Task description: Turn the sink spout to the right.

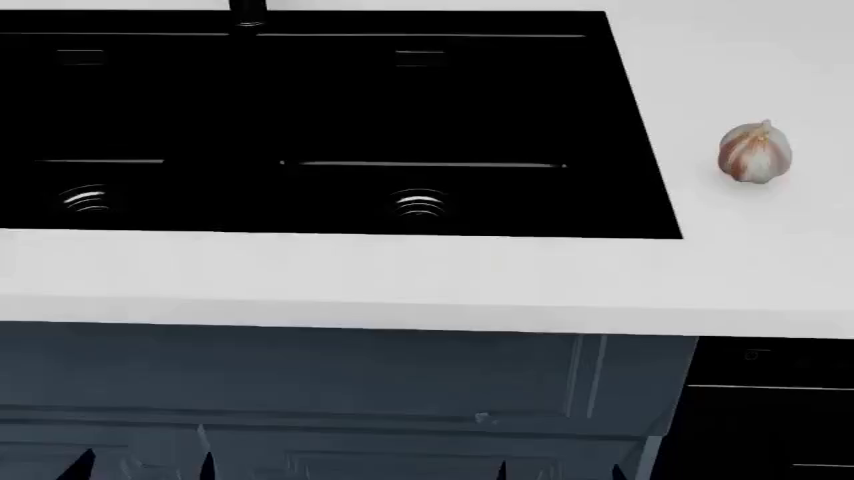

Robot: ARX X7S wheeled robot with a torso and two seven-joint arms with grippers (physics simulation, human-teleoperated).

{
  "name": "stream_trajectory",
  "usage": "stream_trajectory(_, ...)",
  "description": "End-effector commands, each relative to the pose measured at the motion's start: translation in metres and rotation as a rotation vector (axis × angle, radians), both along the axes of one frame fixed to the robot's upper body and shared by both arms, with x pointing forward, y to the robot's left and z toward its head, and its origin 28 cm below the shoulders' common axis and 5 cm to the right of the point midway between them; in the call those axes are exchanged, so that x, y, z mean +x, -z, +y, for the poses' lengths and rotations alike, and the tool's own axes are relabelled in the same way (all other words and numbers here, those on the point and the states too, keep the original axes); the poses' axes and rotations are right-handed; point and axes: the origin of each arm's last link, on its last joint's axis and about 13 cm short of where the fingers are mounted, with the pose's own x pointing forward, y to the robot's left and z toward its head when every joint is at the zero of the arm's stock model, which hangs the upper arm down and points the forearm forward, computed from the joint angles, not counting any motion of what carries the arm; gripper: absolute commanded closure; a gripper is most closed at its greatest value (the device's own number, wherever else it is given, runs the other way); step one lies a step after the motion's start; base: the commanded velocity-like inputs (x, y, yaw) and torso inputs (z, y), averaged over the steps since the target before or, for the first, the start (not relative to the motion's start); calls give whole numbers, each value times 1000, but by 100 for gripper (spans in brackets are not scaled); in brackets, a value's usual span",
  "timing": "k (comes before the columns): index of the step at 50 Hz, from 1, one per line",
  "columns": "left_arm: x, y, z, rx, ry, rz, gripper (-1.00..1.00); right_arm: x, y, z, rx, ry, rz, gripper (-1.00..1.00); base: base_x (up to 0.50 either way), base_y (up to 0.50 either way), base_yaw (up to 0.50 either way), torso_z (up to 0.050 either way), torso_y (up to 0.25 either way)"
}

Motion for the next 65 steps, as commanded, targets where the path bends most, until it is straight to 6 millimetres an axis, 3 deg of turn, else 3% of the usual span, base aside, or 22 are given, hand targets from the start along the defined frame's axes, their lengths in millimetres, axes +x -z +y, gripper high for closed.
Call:
stream_trajectory(1, 0, 0, 0, 0, 0, 0, -100, 0, 0, 0, 0, 0, 0, -100, 0, 0, 0, 0, 0)
stream_trajectory(20, -2, 0, -1, 27, -1, -12, -100, 1, 2, 0, -9, -2, 5, -100, 0, 0, 0, 0, 0)
stream_trajectory(24, -6, -3, -3, 2, 89, -55, -100, 1, 3, 1, -22, -4, 8, -100, 0, 0, 0, 0, 0)
stream_trajectory(25, -9, -5, -4, -32, 155, -73, -100, 1, 2, 1, -26, 5, 1, -100, 0, 0, 0, 32, -2)
stream_trajectory(65, -7, -4, -2, -25, 96, -72, -100, 1, 3, 2, -47, -4, 3, -100, 0, 0, 0, 50, -3)
